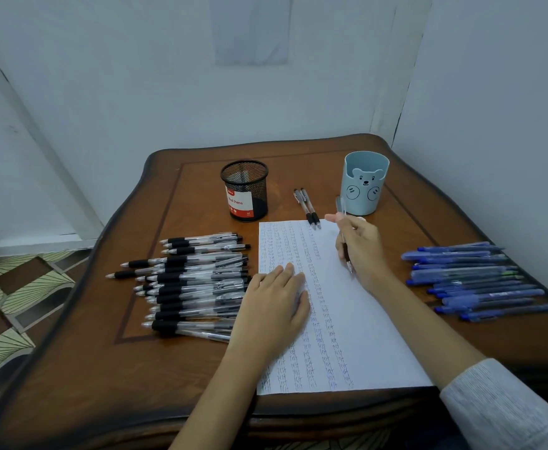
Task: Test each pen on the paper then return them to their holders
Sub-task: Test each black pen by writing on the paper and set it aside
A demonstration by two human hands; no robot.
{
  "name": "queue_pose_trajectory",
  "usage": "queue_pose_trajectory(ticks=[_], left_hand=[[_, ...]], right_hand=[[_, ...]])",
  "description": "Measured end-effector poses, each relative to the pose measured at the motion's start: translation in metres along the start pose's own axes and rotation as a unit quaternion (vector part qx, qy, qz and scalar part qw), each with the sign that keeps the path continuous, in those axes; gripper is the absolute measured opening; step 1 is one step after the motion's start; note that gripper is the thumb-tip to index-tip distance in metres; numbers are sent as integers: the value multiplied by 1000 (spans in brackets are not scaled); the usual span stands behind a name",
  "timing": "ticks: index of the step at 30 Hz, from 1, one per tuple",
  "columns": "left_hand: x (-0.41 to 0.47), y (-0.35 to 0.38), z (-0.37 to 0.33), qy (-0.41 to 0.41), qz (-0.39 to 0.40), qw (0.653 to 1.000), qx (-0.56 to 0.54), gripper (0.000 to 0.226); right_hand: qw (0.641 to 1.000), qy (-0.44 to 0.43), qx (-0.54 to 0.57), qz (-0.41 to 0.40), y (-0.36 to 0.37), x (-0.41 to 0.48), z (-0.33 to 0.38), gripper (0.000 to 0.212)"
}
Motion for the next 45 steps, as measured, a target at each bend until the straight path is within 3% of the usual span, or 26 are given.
queue_pose_trajectory(ticks=[14, 18, 26, 37, 45], left_hand=[[1, 4, 1, -2, 2, 1000, 1, 39], [1, 4, 1, 0, -1, 1000, -2, 38], [1, 9, 4, -2, 7, 1000, -13, 37], [1, 12, 4, -8, 20, 1000, -3, 39], [0, 12, 4, -12, 31, 999, -7, 39]], right_hand=[[992, -11, -117, -34, -7, 19, 5, 22], [977, -44, -204, -49, -5, 47, 14, 18], [943, -58, -328, -9, 27, 94, -2, 30], [935, -14, -354, 16, 42, 112, -16, 35], [950, 19, -302, 72, 55, 98, -11, 21]])
Point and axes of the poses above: each hand's wrist, its own x-axis towards the middle knuckle, its own y-axis out of the palm, z = x × y, the point moved 10 cm from there along x, towards the middle knuckle, and after that the axes turned 5 degrees about -y, right-handed, at the moved point
